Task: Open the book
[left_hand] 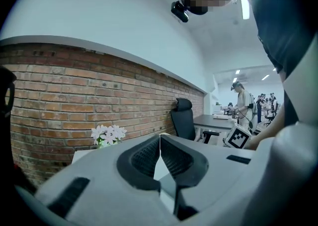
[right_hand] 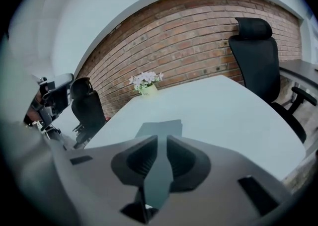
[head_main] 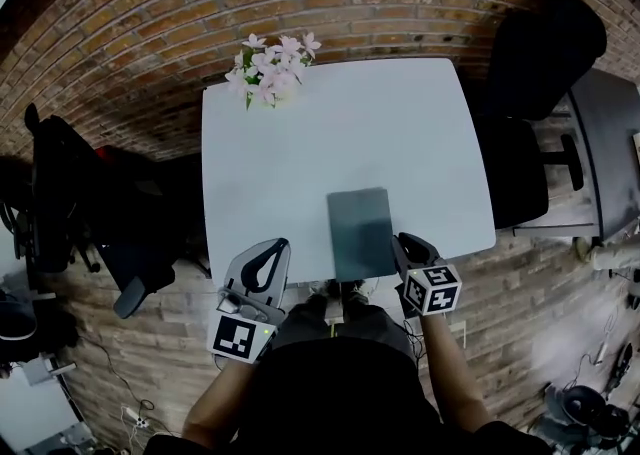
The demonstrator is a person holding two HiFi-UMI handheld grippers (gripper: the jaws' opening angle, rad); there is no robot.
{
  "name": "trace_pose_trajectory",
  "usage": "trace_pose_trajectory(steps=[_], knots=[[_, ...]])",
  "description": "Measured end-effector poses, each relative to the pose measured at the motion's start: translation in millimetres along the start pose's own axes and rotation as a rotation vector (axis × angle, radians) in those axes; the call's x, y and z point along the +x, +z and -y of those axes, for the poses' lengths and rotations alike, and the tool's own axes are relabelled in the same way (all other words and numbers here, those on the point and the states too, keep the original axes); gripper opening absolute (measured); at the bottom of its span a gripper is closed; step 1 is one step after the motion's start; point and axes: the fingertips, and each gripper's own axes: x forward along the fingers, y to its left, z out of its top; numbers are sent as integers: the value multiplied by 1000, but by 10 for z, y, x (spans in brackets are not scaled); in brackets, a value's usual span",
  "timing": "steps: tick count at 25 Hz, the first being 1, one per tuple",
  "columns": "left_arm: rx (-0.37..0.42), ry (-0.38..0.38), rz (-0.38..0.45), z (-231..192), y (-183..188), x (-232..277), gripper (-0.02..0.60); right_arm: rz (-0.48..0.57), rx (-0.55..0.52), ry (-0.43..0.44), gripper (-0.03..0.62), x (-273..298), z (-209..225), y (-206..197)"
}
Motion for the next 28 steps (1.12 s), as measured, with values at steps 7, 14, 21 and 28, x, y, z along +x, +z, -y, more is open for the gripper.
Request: trace_pose_trajectory(steps=[7,14,21,28], knots=[[-27,56,-19,-67,-98,-110,26,-46,-9,19,87,183,31,-79],[-29,92,-36,-105,-130,-181,26,-102,28,29,137,371,124,-238],[-33,108,-51,-117,-146,-171,26,-174,174,44,184,550,242,-480],[-27,132,-59,-170,-195,-190,26,-184,220,79,156,623,208,-499]])
